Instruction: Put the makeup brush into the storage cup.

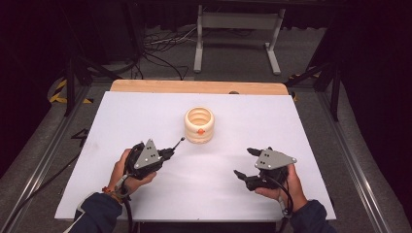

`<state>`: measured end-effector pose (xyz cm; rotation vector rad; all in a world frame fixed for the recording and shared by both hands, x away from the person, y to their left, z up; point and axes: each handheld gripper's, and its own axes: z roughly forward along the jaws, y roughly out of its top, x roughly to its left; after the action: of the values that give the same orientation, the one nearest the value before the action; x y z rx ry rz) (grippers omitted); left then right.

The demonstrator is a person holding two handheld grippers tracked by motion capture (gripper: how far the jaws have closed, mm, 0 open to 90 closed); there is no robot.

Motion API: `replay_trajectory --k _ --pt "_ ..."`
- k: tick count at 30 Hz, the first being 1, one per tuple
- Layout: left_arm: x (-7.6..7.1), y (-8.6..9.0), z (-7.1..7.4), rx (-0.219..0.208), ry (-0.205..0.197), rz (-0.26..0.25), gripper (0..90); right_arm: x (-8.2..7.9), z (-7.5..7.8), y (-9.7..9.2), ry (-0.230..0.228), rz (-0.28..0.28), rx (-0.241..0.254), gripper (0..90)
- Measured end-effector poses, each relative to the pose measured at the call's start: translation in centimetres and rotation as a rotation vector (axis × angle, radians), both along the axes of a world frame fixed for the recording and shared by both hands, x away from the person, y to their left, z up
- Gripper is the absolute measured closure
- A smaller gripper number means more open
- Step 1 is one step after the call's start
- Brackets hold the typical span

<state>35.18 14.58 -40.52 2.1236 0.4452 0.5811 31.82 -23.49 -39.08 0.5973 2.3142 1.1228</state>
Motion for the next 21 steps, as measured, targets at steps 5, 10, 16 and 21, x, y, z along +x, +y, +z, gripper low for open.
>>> replay_trajectory --k 5,10,16,21 --pt "0.1 0.7 0.3 -0.069 0.020 0.007 83.7 -0.3 -1.0 -1.5 -0.020 -0.016 0.008 14.8" --pt "0.2 1.3 0.7 -0.125 0.034 0.009 83.7 -0.8 -2.1 -2.9 -0.067 -0.047 0.042 12.5" --pt "0.0 2.1 1.5 -0.160 -0.010 0.010 83.7 -1.0 -2.8 -3.8 -0.083 -0.109 0.038 8.8" --pt "-0.2 2.3 2.1 -0.192 -0.043 -0.009 83.6 -1.3 -3.3 -4.6 -0.081 -0.131 0.067 6.1"
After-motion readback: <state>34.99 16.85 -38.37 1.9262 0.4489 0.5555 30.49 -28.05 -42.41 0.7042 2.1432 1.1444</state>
